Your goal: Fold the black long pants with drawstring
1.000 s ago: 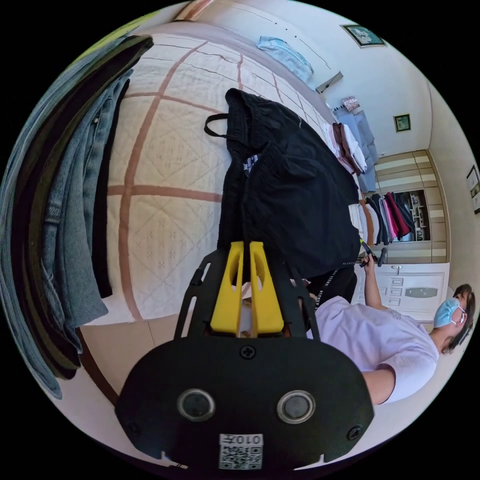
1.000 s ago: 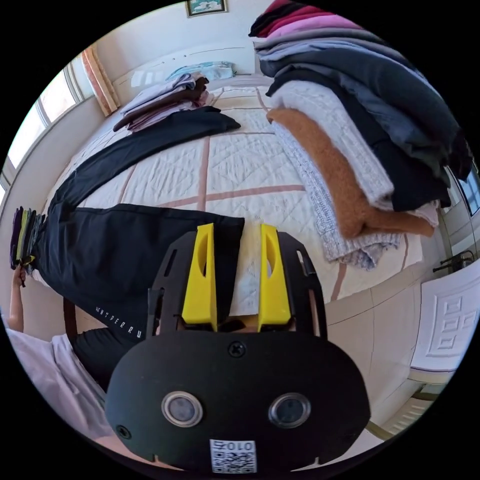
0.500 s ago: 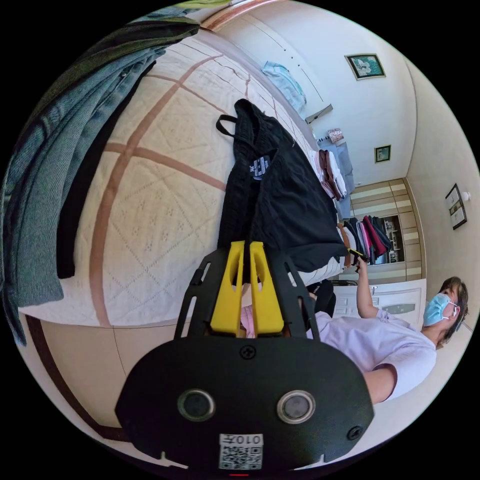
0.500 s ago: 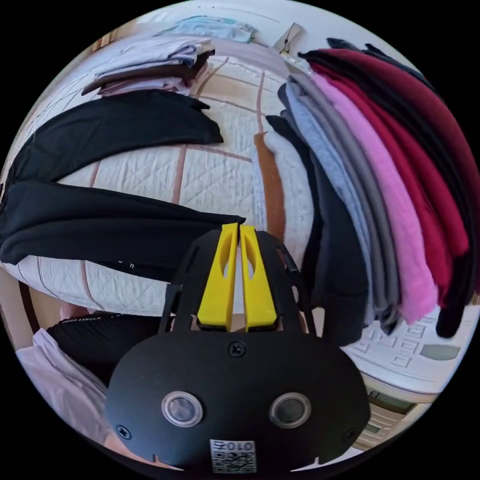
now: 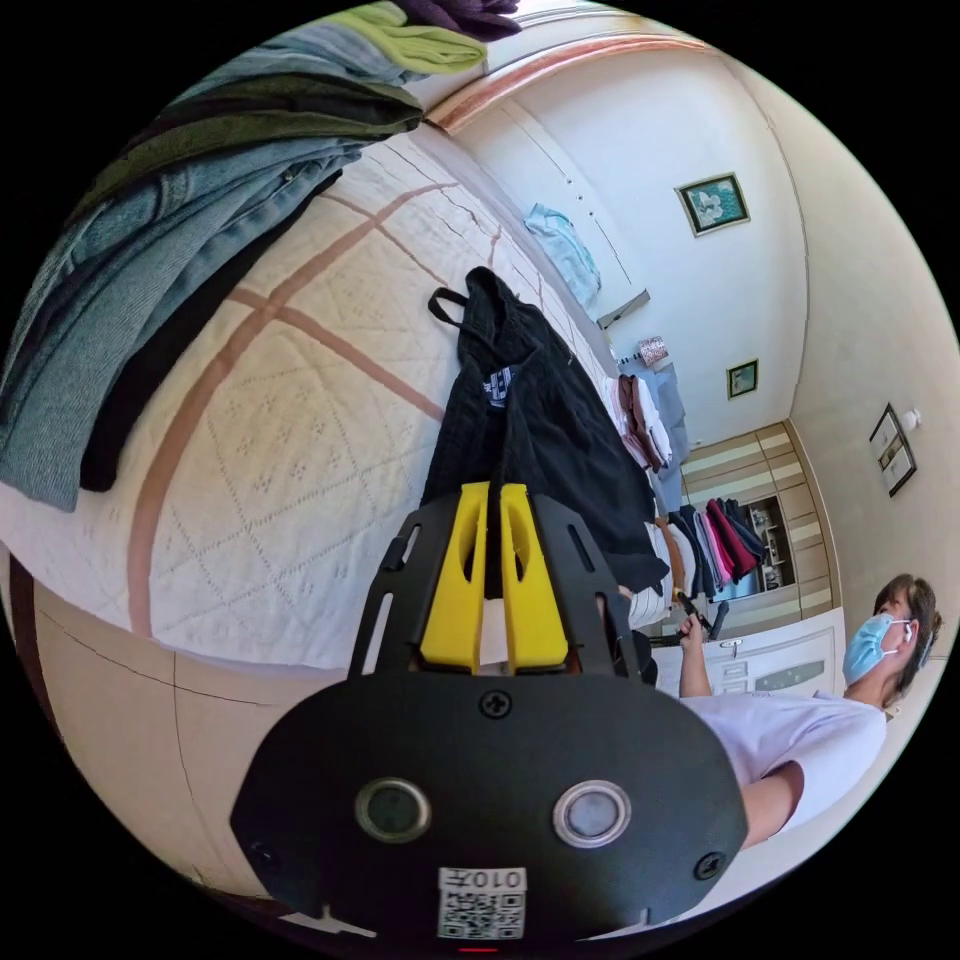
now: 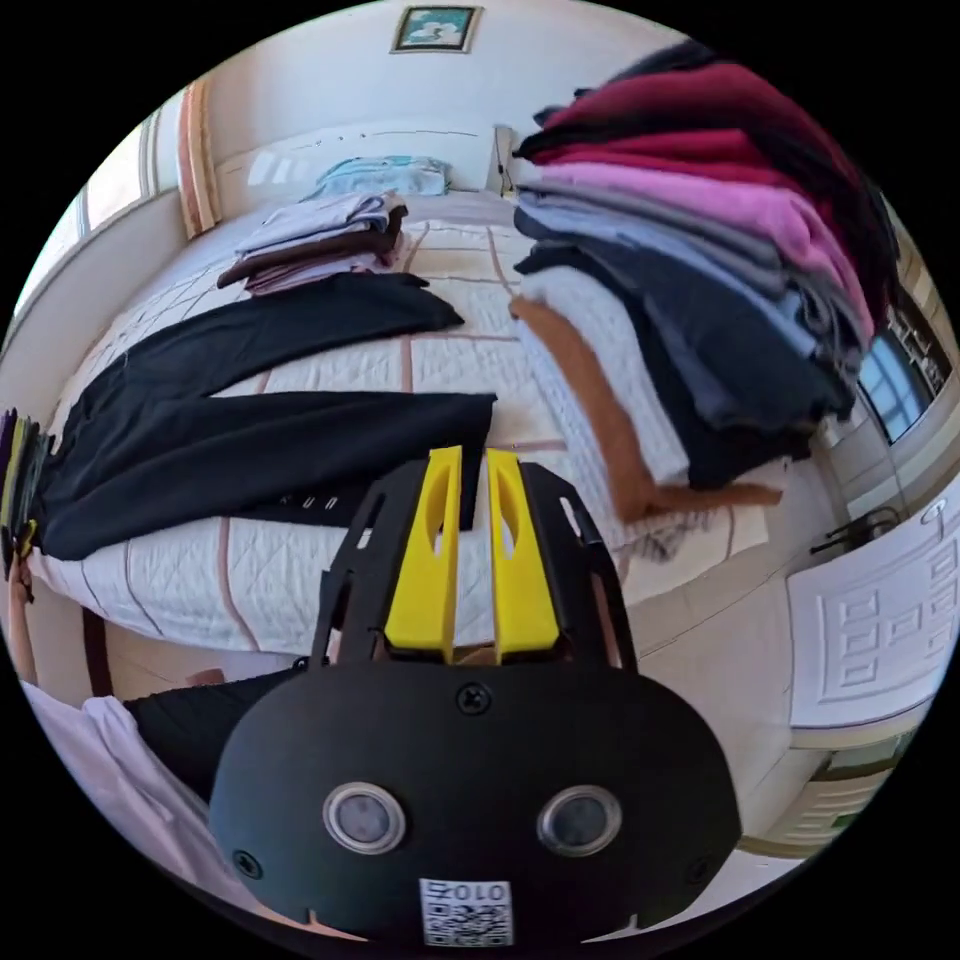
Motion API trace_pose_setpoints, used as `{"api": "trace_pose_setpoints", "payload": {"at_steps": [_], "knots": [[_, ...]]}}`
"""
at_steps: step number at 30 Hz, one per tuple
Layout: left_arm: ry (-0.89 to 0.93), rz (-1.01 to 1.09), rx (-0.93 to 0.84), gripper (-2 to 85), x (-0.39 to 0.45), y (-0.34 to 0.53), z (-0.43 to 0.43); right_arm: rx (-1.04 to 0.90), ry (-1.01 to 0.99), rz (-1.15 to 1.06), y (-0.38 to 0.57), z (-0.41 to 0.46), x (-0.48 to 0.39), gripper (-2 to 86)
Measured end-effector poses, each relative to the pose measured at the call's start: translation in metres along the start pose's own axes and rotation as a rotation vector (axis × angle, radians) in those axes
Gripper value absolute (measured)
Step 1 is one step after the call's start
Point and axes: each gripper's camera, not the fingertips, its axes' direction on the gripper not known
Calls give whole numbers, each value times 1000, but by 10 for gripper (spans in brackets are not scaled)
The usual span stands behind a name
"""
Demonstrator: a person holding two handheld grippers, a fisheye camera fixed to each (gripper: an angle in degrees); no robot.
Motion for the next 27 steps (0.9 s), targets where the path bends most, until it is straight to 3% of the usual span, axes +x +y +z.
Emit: {"api": "trace_pose_setpoints", "payload": {"at_steps": [4, 9, 12, 16, 20, 22, 27], "knots": [[2, -27, 41, 2, -2, 5, -1, 2, -190, 152, 24, 20, 36, 94], [-52, 1, 51, 1, 14, 9, -3, 19, -173, 233, 14, 36, 30, 96], [-70, 10, 59, 1, 22, 12, -4, 42, -11, 285, 20, 34, 8, 65], [-103, 30, 41, 1, 29, 9, -8, 12, 29, 193, 18, 18, 6, 27], [-169, 32, -26, 2, 34, -2, -14, -8, -74, 151, 3, -16, 62, 20], [-185, 28, -79, 2, 33, -6, -11, -151, -191, 109, -6, -18, 101, 19], [-217, -12, -182, 3, 13, -2, 15, -296, -204, 49, 4, 16, 123, 19]]}}
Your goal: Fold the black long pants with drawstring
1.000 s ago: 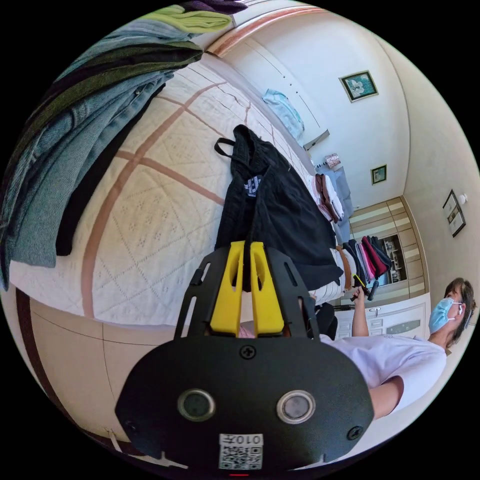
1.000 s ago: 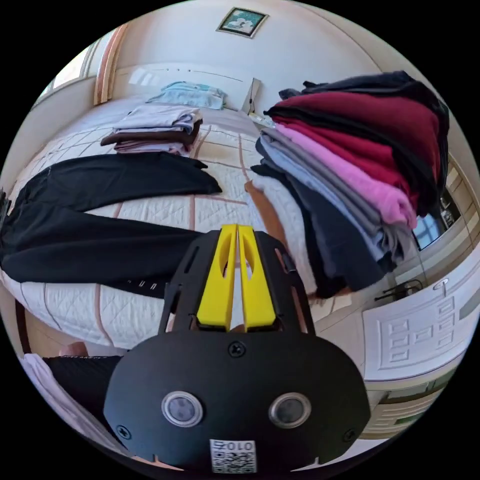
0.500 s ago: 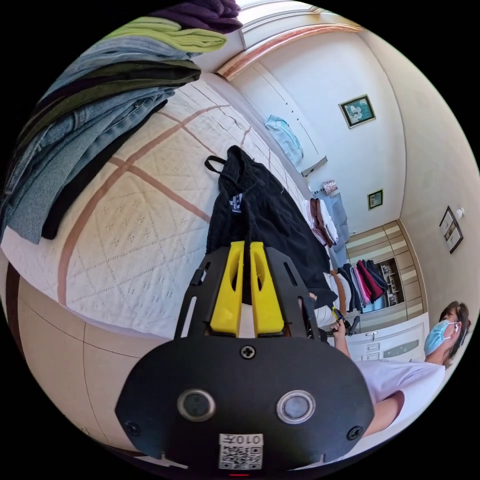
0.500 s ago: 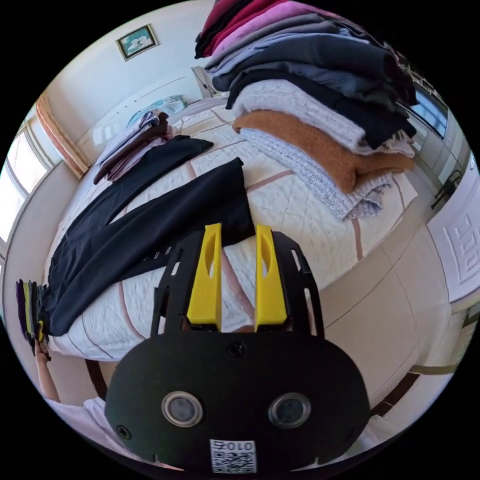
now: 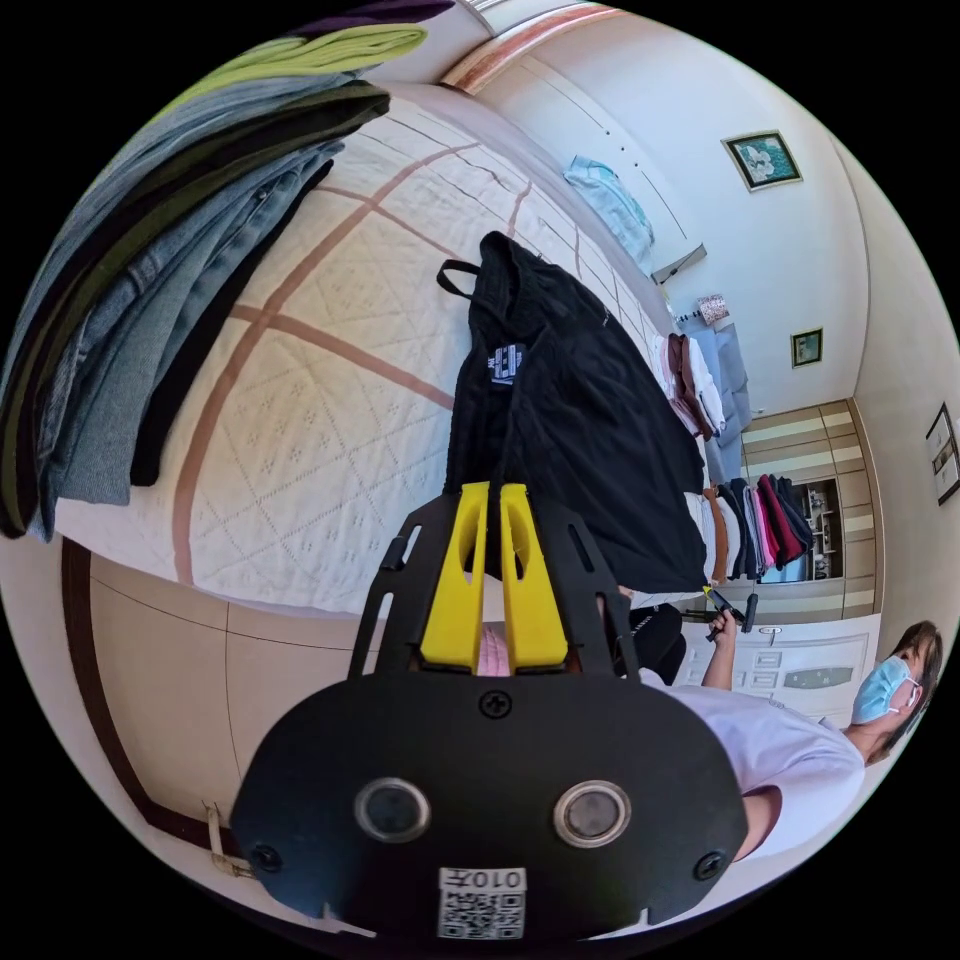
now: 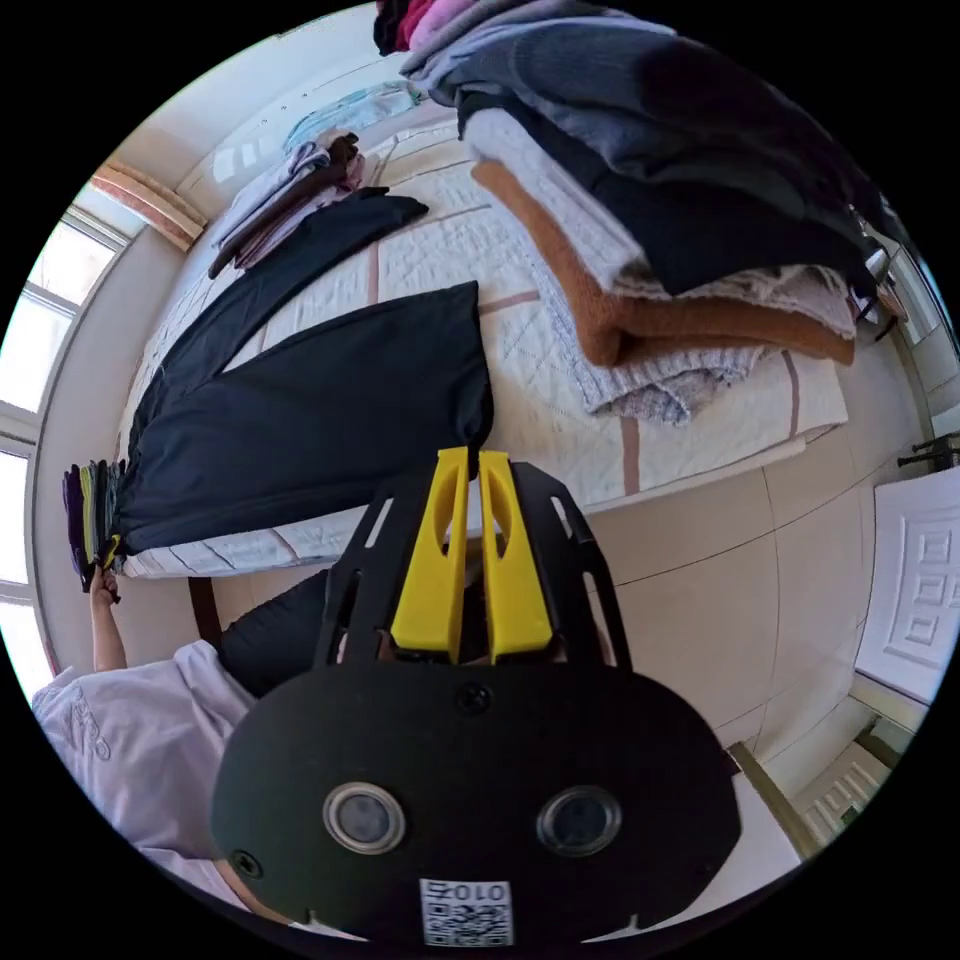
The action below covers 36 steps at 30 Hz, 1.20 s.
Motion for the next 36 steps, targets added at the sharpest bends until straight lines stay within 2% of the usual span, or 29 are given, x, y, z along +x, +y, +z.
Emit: {"api": "trace_pose_setpoints", "payload": {"at_steps": [6, 11, 16, 21, 25, 29, 31, 33, 36], "knots": [[33, 22, 37, 6, -14, 7, 19, 132, 102, -73, 21, 26, -12, 30], [29, 26, 58, 9, -19, 15, 20, 177, 79, -31, 41, 25, 3, 53], [19, -6, 101, 12, -24, 27, 23, 251, 230, 9, 61, 12, -2, 53], [13, -21, 97, 16, -24, 31, 37, 303, 241, -48, 67, -3, -25, 53], [49, -18, 122, 14, -29, 36, 45, 310, 176, -124, 64, -2, -51, 56], [-66, -106, 181, 8, -34, 56, 42, 310, 149, -178, 64, 6, -77, 55], [-126, -40, 197, 6, -15, 60, 39, 307, 139, -236, 64, 9, -100, 54], [-254, 131, 179, 4, 37, 57, 46, 322, 122, -278, 64, 8, -119, 54], [-337, 372, 107, 4, 101, 39, 84, 354, 71, -346, 57, 9, -149, 53]]}}
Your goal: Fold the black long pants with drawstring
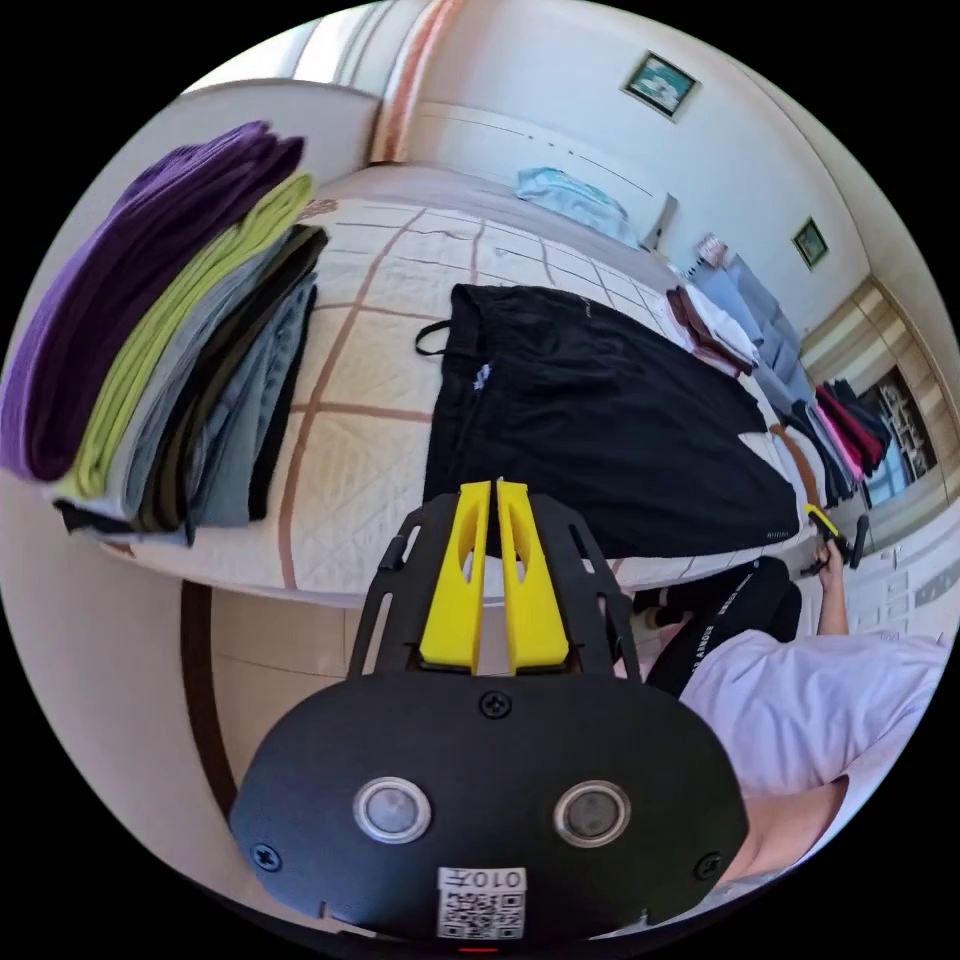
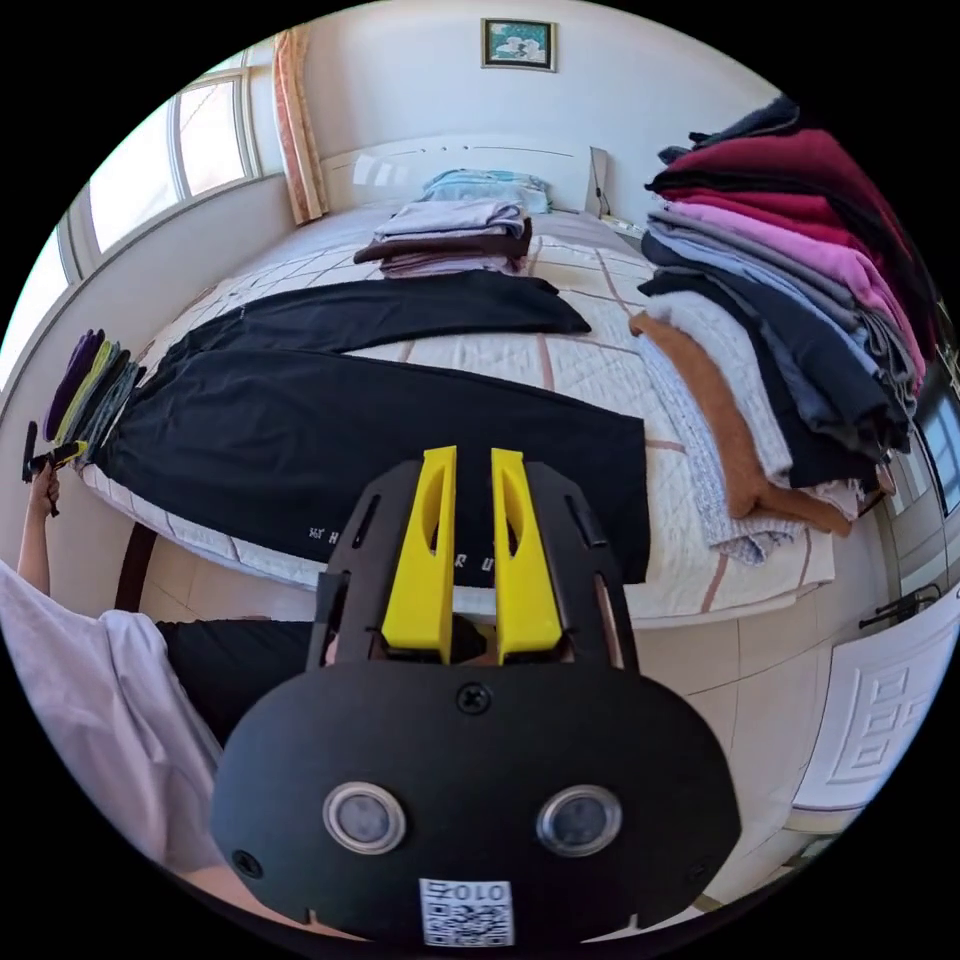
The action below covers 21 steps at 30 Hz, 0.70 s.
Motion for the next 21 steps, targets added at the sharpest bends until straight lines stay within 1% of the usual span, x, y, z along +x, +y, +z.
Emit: {"api": "trace_pose_setpoints", "payload": {"at_steps": [3, 7, 10, 11, 12, 13, 14, 16, 17, 19, 21], "knots": [[7, 115, -56, 4, 35, -31, 46, -36, -39, -66, -17, 17, -22, 51], [88, 104, -70, 3, 46, -48, 97, -71, -59, -123, -27, 33, -41, 49], [76, -14, -164, 1, 35, -45, 144, -118, -61, -104, -21, 55, -35, 46], [132, -63, -138, 1, 28, -40, 154, -147, -64, -98, -20, 64, -32, 45], [186, -106, -104, 2, 22, -35, 159, -221, -77, -85, -15, 81, -24, 44], [205, -113, -97, 2, 21, -34, 160, -210, -123, -73, -12, 85, -17, 44], [195, -107, -82, 3, 26, -33, 160, -187, -140, -61, -11, 82, -13, 43], [117, -14, -22, 7, 53, -41, 142, -164, -119, -66, -21, 66, -5, 43], [61, 71, 30, 11, 76, -54, 128, -142, -105, -78, -26, 59, -5, 44], [-49, 155, 76, 23, 102, -84, 120, -33, -13, -141, -62, 38, -4, 46], [-122, 263, 76, 52, 124, -145, 142, 13, 55, -198, -103, 38, -2, 50]]}}
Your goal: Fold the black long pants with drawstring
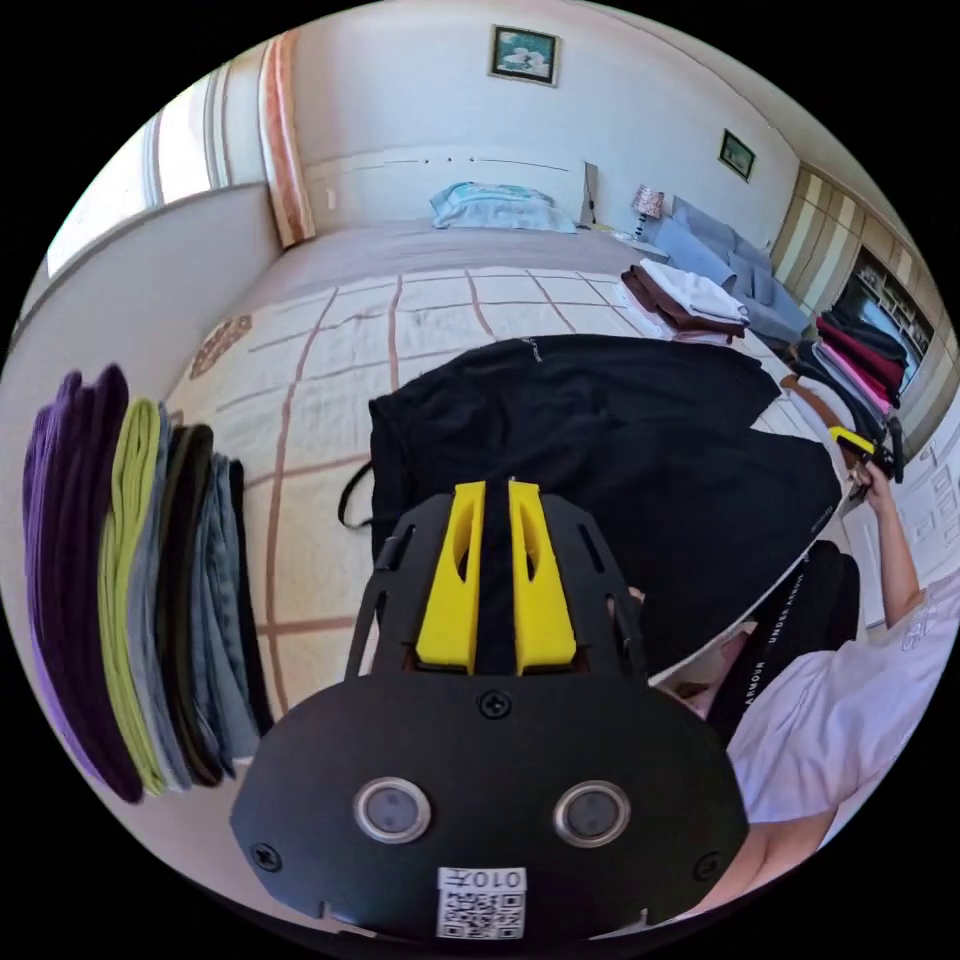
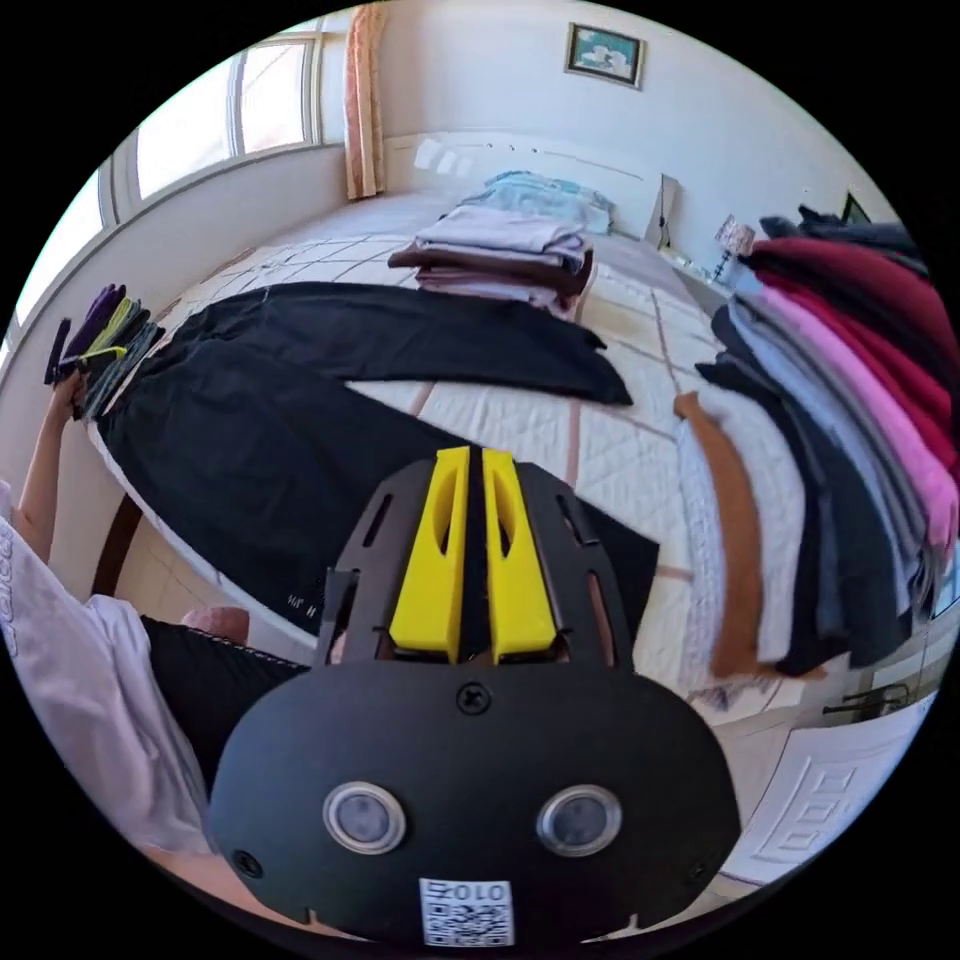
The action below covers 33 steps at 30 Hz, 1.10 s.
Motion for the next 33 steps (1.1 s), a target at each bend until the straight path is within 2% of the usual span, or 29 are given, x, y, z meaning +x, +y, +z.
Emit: {"api": "trace_pose_setpoints", "payload": {"at_steps": [4, 9, 13, 19, 25, 30, 33], "knots": [[38, 129, -83, 88, 5, -105, 89, -20, 11, -104, -111, 49, 29, 72], [-88, 279, -265, 121, 35, -204, 211, -99, -6, -209, -219, 130, 48, 92], [-101, 364, -408, 137, 47, -227, 264, -278, -69, -290, -262, 208, 44, 111], [-72, 381, -517, 147, 49, -236, 318, -343, -95, -264, -264, 271, 42, 105], [-10, 376, -505, 121, 50, -224, 347, -278, -87, -272, -241, 266, 22, 43], [27, 459, -508, 39, 61, -192, 348, -269, -13, -328, -224, 225, 1, 22], [36, 419, -371, 15, 48, -179, 324, -201, 8, -335, -221, 178, 7, 18]]}}
